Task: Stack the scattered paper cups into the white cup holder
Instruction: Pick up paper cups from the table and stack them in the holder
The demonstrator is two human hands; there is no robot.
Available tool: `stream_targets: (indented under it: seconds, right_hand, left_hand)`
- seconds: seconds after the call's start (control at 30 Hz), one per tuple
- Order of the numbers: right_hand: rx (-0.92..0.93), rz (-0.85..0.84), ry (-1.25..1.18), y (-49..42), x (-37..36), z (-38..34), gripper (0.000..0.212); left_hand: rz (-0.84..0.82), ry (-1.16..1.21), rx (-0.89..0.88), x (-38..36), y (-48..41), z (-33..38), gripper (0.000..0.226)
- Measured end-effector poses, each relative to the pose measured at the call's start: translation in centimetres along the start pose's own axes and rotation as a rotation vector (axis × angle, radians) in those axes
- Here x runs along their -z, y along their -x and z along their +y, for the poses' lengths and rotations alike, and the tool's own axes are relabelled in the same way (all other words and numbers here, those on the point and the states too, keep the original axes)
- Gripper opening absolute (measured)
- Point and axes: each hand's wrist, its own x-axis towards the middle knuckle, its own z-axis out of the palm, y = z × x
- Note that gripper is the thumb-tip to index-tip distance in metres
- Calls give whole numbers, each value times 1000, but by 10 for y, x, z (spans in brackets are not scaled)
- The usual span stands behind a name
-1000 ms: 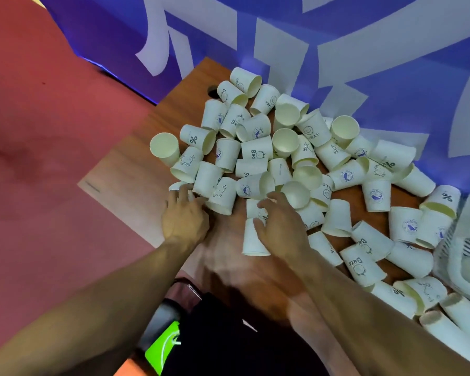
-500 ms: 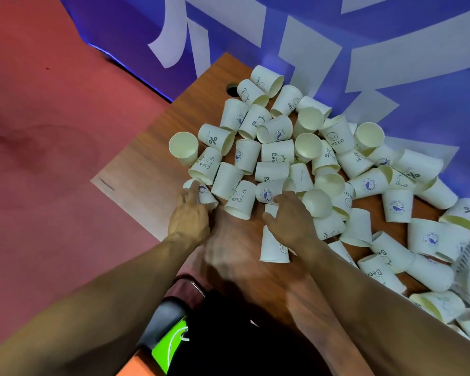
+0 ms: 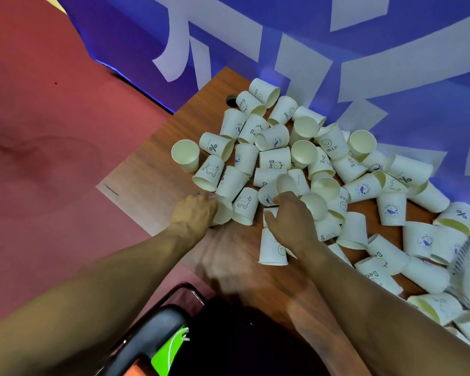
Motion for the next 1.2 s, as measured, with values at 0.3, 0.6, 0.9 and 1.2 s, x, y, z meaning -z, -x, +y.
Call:
stream_targets:
  seconds: [0.3, 0.6, 0.9, 1.2]
  right_hand:
    - [98, 303, 9, 28, 30, 19, 14]
    - [77, 509, -26, 80, 93, 82, 18]
    - [-78, 728, 55, 170, 161, 203, 12]
    - [-267, 785, 48, 245, 205, 329, 8]
  left_hand:
    - [252, 79, -62, 33, 4, 22, 17]
    - [621, 230, -279, 88, 12, 126, 11]
    - [676, 388, -505, 132, 34, 298, 15]
    - [700, 428, -675, 158, 51, 451, 20]
